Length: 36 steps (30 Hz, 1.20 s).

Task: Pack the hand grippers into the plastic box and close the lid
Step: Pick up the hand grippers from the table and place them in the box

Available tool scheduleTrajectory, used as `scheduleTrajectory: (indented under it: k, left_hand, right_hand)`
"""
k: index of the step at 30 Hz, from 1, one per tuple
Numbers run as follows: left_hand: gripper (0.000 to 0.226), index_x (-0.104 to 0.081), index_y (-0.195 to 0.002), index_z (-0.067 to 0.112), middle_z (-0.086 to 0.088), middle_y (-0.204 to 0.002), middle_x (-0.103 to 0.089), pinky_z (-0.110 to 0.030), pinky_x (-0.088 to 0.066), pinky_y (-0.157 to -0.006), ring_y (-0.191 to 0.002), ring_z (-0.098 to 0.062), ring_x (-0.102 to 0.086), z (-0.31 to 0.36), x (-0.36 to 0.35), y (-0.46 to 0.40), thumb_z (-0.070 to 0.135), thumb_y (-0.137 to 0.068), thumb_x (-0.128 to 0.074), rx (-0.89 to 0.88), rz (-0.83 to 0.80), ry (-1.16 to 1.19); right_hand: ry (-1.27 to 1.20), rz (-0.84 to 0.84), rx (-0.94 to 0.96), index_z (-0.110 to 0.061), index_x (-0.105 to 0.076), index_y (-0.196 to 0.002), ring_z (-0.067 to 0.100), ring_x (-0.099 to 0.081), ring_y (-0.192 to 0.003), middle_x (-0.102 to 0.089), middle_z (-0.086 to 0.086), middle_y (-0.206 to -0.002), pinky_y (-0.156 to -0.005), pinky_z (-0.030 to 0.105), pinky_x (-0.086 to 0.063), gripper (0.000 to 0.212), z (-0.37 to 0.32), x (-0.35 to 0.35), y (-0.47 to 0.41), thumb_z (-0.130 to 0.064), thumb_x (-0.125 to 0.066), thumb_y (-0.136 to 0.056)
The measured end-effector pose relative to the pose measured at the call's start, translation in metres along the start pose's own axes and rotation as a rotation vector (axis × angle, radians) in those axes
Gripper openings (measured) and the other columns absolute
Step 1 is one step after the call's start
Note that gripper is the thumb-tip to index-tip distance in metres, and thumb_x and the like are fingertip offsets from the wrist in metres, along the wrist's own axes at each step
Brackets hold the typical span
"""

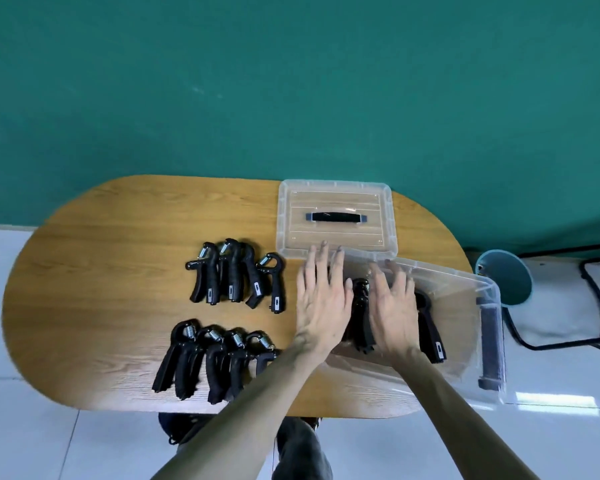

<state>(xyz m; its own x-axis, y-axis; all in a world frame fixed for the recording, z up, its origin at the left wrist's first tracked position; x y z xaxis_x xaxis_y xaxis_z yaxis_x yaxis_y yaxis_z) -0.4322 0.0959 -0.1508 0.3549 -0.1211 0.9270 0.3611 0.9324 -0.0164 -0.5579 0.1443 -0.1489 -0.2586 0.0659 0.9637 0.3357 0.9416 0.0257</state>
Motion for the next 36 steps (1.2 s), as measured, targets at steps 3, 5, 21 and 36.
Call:
scheduleTrajectory:
  k: [3, 5, 21, 36]
  left_hand:
    - [0.056, -0.026, -0.156, 0.014, -0.016, -0.163, -0.025, -0.050, -0.026, -0.118, -0.150, -0.034, -0.017, -0.048, 0.019, 0.006, 0.040, -0.106, -0.027, 0.066, -0.017, -0.018]
    - [0.056, -0.025, -0.156, 0.015, -0.015, -0.163, -0.023, -0.051, -0.026, -0.117, -0.150, -0.034, -0.018, -0.083, 0.034, 0.015, 0.041, -0.106, -0.028, 0.096, -0.025, -0.035]
    - [0.067, 0.000, -0.159, 0.021, -0.010, -0.167, -0.005, -0.047, -0.027, -0.115, -0.149, -0.029, -0.020, -0.319, 0.058, 0.120, 0.055, -0.103, -0.013, 0.336, -0.253, 0.020]
    - [0.082, 0.007, -0.159, 0.025, -0.017, -0.166, 0.006, -0.048, -0.048, -0.095, -0.122, -0.032, -0.049, -0.340, -0.040, 0.157, 0.050, -0.098, -0.043, 0.214, -0.303, 0.001]
  right_hand:
    - [-0.009, 0.008, 0.018, -0.021, -0.043, -0.146, 0.039, -0.046, -0.115, -0.039, 0.016, -0.148, -0.093, 0.053, -0.047, 0.044, -0.041, -0.001, 0.002, -0.015, -0.045, -0.101]
    - [0.000, 0.002, 0.069, -0.019, -0.041, -0.146, 0.039, -0.046, -0.115, -0.038, 0.017, -0.148, -0.093, 0.054, -0.046, 0.044, -0.076, -0.007, 0.002, -0.017, -0.044, -0.102]
    - [0.056, -0.220, 0.160, -0.023, -0.032, -0.151, 0.036, -0.039, -0.132, -0.030, 0.014, -0.154, -0.097, 0.050, -0.048, 0.046, -0.280, -0.110, 0.022, -0.033, -0.034, -0.105]
    - [0.262, -0.313, 0.284, -0.024, -0.020, -0.157, 0.038, -0.006, -0.152, 0.000, 0.014, -0.167, -0.115, 0.054, -0.029, 0.061, -0.312, -0.215, -0.020, -0.049, -0.034, -0.103]
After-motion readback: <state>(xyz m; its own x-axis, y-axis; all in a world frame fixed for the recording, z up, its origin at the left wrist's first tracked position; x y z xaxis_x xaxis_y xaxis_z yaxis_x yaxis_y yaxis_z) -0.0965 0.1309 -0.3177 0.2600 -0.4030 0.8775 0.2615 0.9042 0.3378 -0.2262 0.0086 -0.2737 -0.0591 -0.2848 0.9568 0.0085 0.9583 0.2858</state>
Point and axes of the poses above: each hand's wrist, its own y-axis away from the middle knuckle, its own x-axis out of the back of the hand, z = x × y, the point moved 5 cm from there along -y, towards the middle knuckle
